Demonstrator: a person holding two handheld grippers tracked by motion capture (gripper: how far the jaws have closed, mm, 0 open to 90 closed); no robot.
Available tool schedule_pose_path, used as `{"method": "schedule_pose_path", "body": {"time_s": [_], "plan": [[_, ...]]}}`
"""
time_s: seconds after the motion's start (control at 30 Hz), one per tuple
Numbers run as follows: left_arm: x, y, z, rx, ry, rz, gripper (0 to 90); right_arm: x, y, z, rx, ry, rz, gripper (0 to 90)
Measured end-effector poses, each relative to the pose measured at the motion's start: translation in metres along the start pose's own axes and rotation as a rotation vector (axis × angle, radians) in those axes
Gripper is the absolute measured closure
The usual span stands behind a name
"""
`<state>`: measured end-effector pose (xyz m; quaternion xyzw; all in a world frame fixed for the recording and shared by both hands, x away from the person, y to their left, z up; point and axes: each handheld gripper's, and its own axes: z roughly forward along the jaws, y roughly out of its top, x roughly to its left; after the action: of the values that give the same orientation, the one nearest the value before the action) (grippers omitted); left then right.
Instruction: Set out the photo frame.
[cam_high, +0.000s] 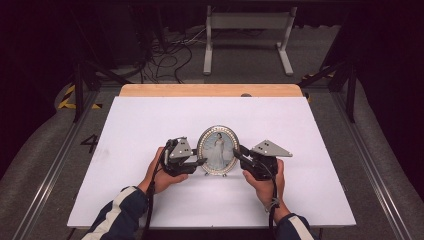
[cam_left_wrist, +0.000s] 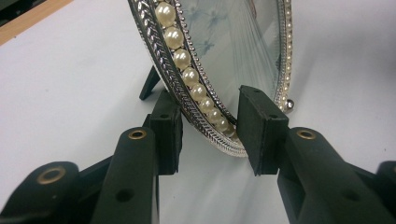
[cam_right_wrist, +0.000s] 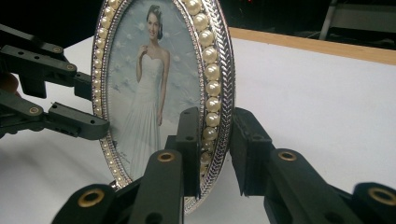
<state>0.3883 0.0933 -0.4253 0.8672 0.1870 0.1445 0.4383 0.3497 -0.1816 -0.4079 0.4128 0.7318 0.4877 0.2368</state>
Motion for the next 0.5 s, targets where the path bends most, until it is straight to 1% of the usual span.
{"method": "schedule_pose_path", "body": {"time_s": [0.27, 0.4, 0.5], "plan": [[-0.0036, -0.0027, -0.0016, -0.003, 0.008, -0.015, 62.0, 0.0009, 0.0007, 0.0022, 0.003, -0.003, -0.012, 74.1], [-0.0047, -0.0030, -0.0022, -0.004, 0.011, -0.012, 62.2, 0.0007, 0.0007, 0.0029, 0.003, -0.003, -0.014, 74.0], [-0.0058, -0.0043, -0.0027, -0.007, 0.013, -0.021, 62.3, 0.0007, 0.0011, 0.0038, 0.005, -0.001, -0.019, 73.9]]}}
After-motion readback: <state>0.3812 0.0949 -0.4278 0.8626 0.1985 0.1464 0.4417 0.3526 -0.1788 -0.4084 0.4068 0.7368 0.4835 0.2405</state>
